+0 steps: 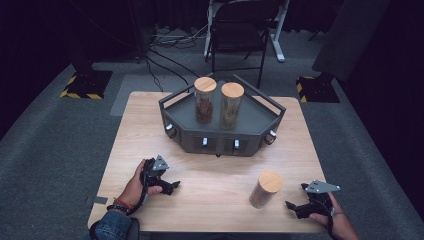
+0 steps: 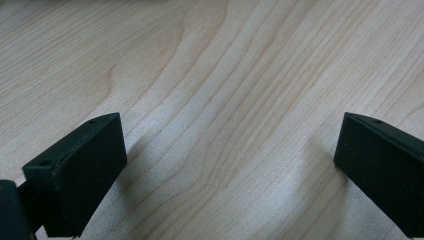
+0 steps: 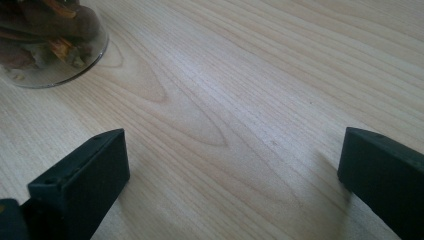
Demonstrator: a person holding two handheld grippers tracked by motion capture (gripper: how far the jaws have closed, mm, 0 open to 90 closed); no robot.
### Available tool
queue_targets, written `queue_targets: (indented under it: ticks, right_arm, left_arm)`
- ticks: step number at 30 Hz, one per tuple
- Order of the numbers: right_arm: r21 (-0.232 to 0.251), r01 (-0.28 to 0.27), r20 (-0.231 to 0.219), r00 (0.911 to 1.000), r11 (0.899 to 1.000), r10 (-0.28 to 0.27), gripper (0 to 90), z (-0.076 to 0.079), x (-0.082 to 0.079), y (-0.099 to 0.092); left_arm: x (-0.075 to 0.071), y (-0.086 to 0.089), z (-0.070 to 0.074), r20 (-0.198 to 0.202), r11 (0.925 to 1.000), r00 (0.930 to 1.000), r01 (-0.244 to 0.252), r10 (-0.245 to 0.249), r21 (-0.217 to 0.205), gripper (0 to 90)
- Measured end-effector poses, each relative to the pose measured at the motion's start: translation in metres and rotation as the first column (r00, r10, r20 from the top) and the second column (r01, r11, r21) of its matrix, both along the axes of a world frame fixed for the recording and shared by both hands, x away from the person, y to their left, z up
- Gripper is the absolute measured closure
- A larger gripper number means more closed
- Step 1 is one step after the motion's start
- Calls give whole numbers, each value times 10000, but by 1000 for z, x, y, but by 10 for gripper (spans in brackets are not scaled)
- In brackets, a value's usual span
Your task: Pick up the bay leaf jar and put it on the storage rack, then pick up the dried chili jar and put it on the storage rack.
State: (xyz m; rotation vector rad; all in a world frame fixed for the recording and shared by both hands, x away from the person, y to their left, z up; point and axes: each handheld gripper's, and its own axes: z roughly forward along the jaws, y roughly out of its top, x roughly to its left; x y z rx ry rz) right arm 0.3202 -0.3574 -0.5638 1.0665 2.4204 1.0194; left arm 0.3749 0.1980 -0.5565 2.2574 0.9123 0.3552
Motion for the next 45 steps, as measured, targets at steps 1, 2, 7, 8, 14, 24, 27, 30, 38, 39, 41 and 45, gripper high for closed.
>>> queue_targets:
  ticks: [1,2,7,8,14,24,27,30,38,39,41,45]
  right_arm:
    - [1,0,0,10000,10000,0,0,0,0,0]
    - [1,-1,-1,10000,10000,1,0,0,0,0]
    - [-1,5,5,10000,10000,-5,0,0,0,0]
    - [-2,5,4,10000,10000,-5,0,0,0,0]
    - [-150,-41,-17,10000,9999,41,2,1,0,1]
    - [-452,-225,-113,9997,9987,220,16,6,-2,5]
    - [-377,-301,-83,9995,9988,298,18,11,-3,7]
    - [-90,-514,12,9987,9986,514,17,19,-6,9]
    - [-129,-809,217,9965,9966,812,18,29,-10,19]
    - [-110,-836,226,9962,9964,838,17,30,-10,19]
    - [-93,-847,291,9960,9964,849,17,33,-12,21]
    - [87,-945,352,9949,9955,942,17,38,-13,25]
  left_arm:
    - [0,0,0,0,10000,10000,0,0,2,1]
    - [0,0,0,-2,10000,10000,-2,2,1,1]
    - [0,0,0,6,10000,10000,-1,1,3,1]
    - [0,0,0,12,10000,10000,6,-6,11,1]
    - [0,0,0,5,10000,10000,-1,1,6,1]
    - [0,0,0,5,10000,10000,-3,3,3,1]
    - [0,0,0,5,10000,10000,-4,4,1,1]
    - [0,0,0,3,10000,10000,-3,3,2,1]
    - [0,0,0,-6,10000,10000,-23,23,10,0]
    - [0,0,0,2,10000,10000,-31,31,11,0]
    - [0,0,0,-4,10000,10000,-21,21,10,0]
    - [0,0,0,3,10000,10000,-15,15,20,0]
